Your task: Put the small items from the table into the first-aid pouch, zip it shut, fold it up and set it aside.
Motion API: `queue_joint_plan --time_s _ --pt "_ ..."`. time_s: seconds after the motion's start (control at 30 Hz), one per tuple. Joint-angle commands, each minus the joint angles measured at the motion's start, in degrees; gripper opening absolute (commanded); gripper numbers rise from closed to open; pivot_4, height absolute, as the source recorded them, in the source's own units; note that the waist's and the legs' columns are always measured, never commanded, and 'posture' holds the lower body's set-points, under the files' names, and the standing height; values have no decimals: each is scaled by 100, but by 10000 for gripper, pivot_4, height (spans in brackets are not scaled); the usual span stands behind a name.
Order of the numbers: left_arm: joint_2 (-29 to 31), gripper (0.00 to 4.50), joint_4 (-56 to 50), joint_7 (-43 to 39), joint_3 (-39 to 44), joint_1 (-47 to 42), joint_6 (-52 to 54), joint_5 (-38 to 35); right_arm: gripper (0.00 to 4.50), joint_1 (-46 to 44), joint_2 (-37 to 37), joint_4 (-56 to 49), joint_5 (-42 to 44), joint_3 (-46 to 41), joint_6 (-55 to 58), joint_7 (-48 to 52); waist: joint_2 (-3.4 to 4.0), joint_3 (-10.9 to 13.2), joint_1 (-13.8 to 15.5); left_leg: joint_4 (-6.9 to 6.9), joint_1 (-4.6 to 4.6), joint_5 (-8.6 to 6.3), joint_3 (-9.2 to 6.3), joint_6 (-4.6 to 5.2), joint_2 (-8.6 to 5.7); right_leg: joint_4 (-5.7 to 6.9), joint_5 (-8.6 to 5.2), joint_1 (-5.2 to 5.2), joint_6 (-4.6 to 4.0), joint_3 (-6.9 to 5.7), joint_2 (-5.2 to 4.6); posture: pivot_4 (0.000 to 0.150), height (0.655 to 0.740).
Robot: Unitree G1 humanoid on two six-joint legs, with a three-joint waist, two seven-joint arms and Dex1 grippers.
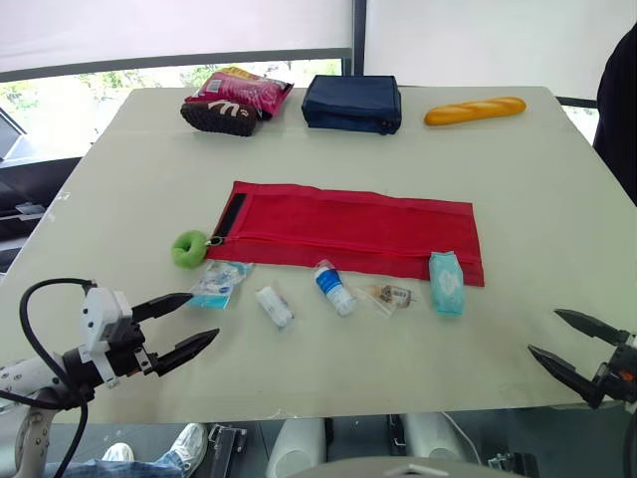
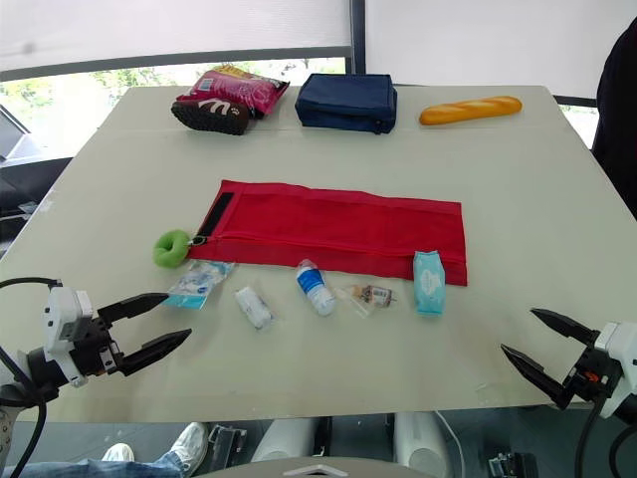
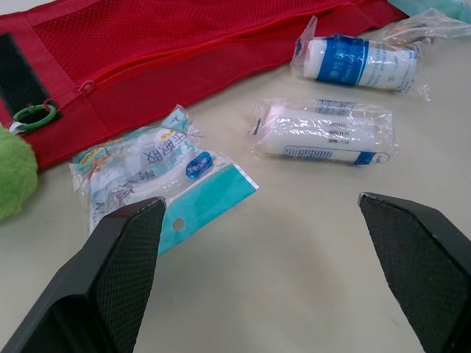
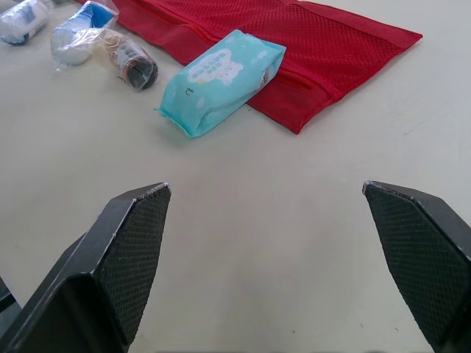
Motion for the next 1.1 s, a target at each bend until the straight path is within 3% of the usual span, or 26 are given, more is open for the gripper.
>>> queue_joint_plan --time_s 0.03,0.83,1.1 --pt "-23 45000 -123 4 44 -7 -104 7 44658 -8 -107 -153 132 -177 80 74 0 0 0 1 1 0 1 0 0 3 0 0 0 1 0 1500 7400" --pt "-49 45000 151 177 56 -172 -264 129 44658 -240 17 29 82 -48 -24 430 -3 -2 -1 91 2 0 10 0 0 70 -4 4 -3 13 4 1500 7400" --pt "255 45000 826 920 -381 -1259 179 711 44658 -325 55 -920 377 330 459 194 -3 -2 5 92 3 1 4 1 0 80 0 4 -1 9 10 1500 7400"
